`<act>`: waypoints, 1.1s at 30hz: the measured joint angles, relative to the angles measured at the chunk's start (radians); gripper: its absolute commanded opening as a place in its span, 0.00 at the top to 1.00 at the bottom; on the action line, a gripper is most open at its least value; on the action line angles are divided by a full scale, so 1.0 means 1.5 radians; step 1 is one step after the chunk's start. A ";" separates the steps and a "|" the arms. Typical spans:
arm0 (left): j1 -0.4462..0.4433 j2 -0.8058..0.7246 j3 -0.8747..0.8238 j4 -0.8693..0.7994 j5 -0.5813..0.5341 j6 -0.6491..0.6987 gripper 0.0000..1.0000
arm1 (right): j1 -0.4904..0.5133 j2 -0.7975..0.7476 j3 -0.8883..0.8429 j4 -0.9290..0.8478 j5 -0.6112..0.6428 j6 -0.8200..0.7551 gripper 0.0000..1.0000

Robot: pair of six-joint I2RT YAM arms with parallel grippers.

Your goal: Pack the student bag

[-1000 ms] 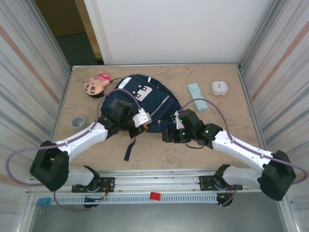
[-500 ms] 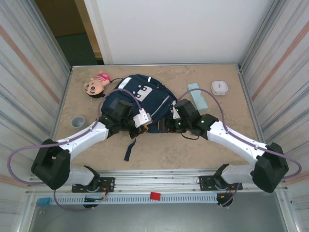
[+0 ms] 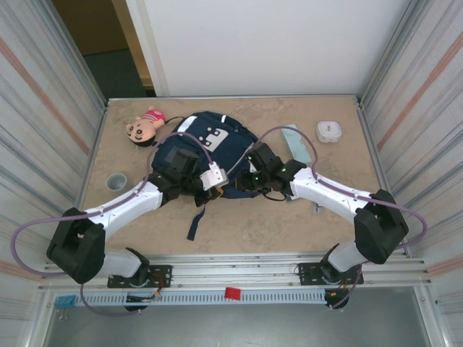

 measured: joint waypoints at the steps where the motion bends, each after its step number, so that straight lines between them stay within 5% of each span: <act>1: 0.000 0.000 0.000 0.000 0.000 0.001 1.00 | 0.000 0.000 0.001 -0.001 0.004 -0.003 0.89; 9: 0.000 0.000 0.005 -0.004 -0.004 0.018 1.00 | -0.054 -0.013 -0.005 -0.020 0.015 -0.020 0.95; 22: 0.020 -0.013 0.016 -0.050 -0.011 0.061 1.00 | -0.251 -0.042 -0.060 -0.041 -0.038 -0.080 0.96; 26: 0.038 -0.027 0.016 -0.078 -0.018 0.080 0.99 | -0.255 -0.043 -0.072 -0.039 -0.061 -0.085 0.96; 33: 0.032 -0.055 0.017 -0.090 -0.031 0.083 0.48 | -0.238 -0.062 -0.094 -0.020 -0.107 -0.084 0.96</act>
